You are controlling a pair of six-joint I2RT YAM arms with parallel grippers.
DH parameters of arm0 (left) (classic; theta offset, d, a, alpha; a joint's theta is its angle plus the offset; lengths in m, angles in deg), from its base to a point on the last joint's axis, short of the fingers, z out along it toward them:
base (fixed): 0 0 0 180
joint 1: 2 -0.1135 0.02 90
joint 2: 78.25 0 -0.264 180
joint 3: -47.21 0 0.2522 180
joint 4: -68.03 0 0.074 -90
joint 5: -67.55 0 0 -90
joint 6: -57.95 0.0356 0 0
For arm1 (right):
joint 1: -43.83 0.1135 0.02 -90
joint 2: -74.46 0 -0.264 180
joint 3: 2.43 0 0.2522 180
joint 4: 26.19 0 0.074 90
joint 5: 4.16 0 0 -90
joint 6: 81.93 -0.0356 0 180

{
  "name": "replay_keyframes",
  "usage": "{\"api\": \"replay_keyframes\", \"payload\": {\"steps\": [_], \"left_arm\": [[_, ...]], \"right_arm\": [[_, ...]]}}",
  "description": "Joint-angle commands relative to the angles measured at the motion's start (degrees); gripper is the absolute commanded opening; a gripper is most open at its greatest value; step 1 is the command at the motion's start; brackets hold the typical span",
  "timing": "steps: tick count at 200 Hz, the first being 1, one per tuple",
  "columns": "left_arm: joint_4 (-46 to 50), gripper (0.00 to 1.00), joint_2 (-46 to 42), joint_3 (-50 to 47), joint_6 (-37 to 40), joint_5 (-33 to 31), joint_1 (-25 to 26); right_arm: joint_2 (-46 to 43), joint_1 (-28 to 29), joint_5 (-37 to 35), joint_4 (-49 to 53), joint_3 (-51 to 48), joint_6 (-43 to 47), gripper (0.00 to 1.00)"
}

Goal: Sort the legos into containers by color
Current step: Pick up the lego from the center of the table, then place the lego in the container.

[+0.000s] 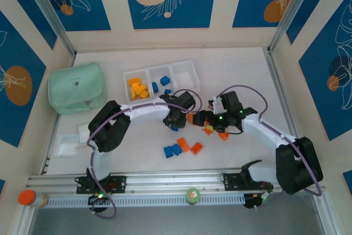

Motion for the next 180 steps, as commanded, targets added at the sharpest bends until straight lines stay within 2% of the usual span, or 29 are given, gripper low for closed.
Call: {"api": "replay_keyframes", "payload": {"steps": [1, 85, 131, 180], "left_arm": [[2.4, 0.35, -0.2, 1.3, -0.2, -1.0, 0.5], [7.2, 0.34, -8.3, 4.2, -0.5, -3.3, -1.5], [8.7, 0.33, -9.0, 9.9, 1.0, -4.1, -7.8], [9.2, 0.31, -2.0, 21.2, 3.0, -4.4, -15.9]], "right_arm": [[0.1, -0.3, 1.8, 0.8, 1.4, 1.3, 0.99], [0.7, -0.5, 1.0, 6.6, 8.7, 4.6, 0.99], [2.0, -0.5, 0.6, 6.6, 12.7, 4.6, 0.99], [4.3, -0.5, -0.5, 4.6, 16.5, 3.2, 0.99]]}}
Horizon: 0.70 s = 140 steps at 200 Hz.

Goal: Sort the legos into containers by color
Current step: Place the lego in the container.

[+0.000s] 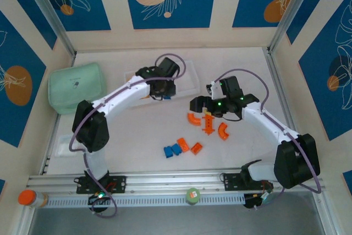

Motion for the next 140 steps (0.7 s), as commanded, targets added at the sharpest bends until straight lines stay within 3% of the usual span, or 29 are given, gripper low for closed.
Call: {"api": "replay_keyframes", "payload": {"steps": [1, 94, 140], "left_arm": [[1.7, 0.31, 4.4, 5.2, 1.9, -1.6, -2.9], [5.3, 0.31, 24.8, 25.7, 5.5, -4.1, -9.0], [7.6, 0.48, 26.1, 28.2, 6.6, -4.4, -9.5]], "right_arm": [[1.1, -0.2, -0.2, -0.5, 2.5, -0.4, 0.99], [5.0, -0.8, -0.5, -2.0, 4.8, -0.3, 0.99], [6.0, -0.8, 0.4, -2.8, 5.3, -0.6, 0.99]]}}
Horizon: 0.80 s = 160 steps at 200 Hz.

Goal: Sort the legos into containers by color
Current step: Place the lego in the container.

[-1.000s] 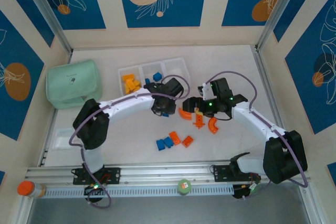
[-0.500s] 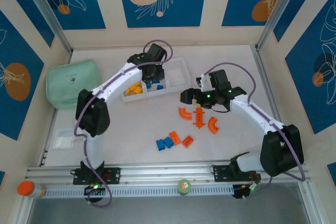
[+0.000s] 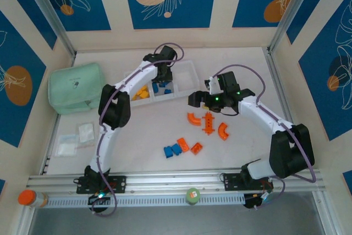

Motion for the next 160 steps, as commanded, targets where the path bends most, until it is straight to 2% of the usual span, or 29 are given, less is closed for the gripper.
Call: {"api": "replay_keyframes", "payload": {"steps": [1, 30, 66, 119, 137, 160], "left_arm": [[3.0, 0.48, -0.1, 2.6, 1.6, -1.1, -0.8], [3.9, 0.49, -2.8, 2.7, 2.1, -0.7, -1.0], [3.0, 0.51, -9.0, -2.1, 2.1, 3.2, -0.3], [-1.6, 0.53, -22.5, -19.8, 0.6, 7.1, 3.5], [-4.0, 0.53, -27.4, -26.7, 0.3, 10.2, 5.3], [-4.2, 0.53, -32.5, -33.9, 0.2, 10.8, 8.3]], "right_arm": [[0.3, -0.4, 1.6, -0.7, 1.8, -0.6, 0.99], [0.4, -0.3, 2.4, -0.3, 2.1, -0.5, 0.99], [-0.6, -0.2, 2.8, 0.5, 1.1, -0.4, 0.99], [-3.1, 0.8, 3.2, 3.6, -0.5, -0.1, 0.99], [-4.0, 1.3, 3.3, 5.0, -1.7, 0.0, 0.99], [-5.3, 2.2, 2.9, 6.7, -3.6, -0.3, 0.99]]}}
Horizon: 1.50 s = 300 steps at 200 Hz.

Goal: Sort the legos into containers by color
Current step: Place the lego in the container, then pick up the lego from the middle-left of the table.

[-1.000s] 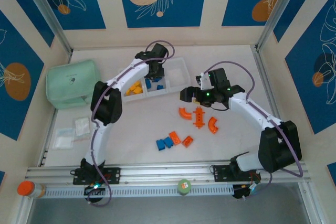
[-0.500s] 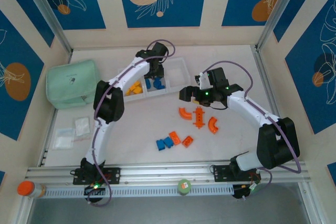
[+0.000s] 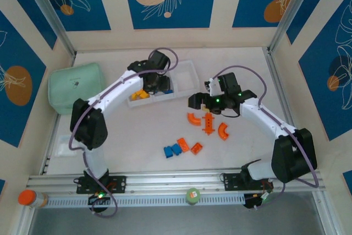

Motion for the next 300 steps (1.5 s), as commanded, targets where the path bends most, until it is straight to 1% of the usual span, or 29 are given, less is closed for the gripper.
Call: {"api": "replay_keyframes", "payload": {"steps": [1, 13, 35, 46, 64, 83, 103, 130, 145, 168, 195, 221, 268, 300], "left_arm": [[-1.2, 0.53, -4.6, -6.5, -0.5, 3.0, 3.0], [-0.9, 0.54, -6.9, -10.0, -0.8, 2.6, 4.8], [0.1, 0.54, -10.3, -15.3, -1.5, 3.9, 7.6], [0.9, 0.54, -11.7, -17.7, -2.5, 3.2, 9.4], [0.3, 0.55, -13.8, -22.0, -4.8, 4.0, 12.3], [0.3, 0.56, -15.6, -25.7, -9.0, 4.2, 15.1], [0.2, 0.58, -17.1, -29.3, -14.7, 4.2, 17.8], [-0.7, 0.63, -18.6, -33.5, -22.2, 3.6, 20.8], [-1.8, 0.65, -18.4, -34.8, -25.0, 4.3, 22.4], [-1.4, 0.65, -17.2, -34.9, -29.4, 3.5, 25.3], [-1.9, 0.64, -16.0, -36.0, -32.9, 3.7, 26.9], [-3.5, 0.64, -15.1, -36.8, -32.5, 6.1, 28.0], [-7.5, 0.64, -12.9, -37.1, -31.8, 7.9, 29.1], [-6.7, 0.59, -11.9, -38.0, -33.2, 6.6, 29.4]], "right_arm": [[-2.1, 1.0, 1.5, 3.9, -2.8, -0.3, 0.99], [-3.2, 1.6, 1.7, 4.1, -4.3, -0.6, 0.99], [-4.9, 2.7, 2.0, 4.9, -6.8, -1.0, 0.99], [-5.8, 3.4, 2.0, 5.2, -8.0, -1.4, 0.99], [-7.6, 4.9, 2.5, 5.0, -10.0, -2.2, 0.99], [-8.9, 7.0, 3.4, 4.3, -12.2, -2.2, 0.99], [-10.4, 9.9, 2.0, 3.6, -14.2, -3.5, 0.99], [-12.8, 13.7, -0.1, 0.5, -18.0, -5.8, 0.99], [-13.7, 15.1, -0.4, -1.5, -19.9, -7.0, 0.99], [-14.4, 16.4, -1.3, -3.0, -21.7, -8.2, 0.99], [-14.9, 16.7, -2.1, -3.5, -23.0, -8.7, 0.99], [-15.3, 16.7, -2.2, -3.9, -23.9, -9.4, 0.99], [-15.2, 16.8, -2.6, -4.3, -24.1, -9.4, 0.99], [-15.1, 16.8, -2.7, -4.2, -24.1, -9.2, 0.99]]}}
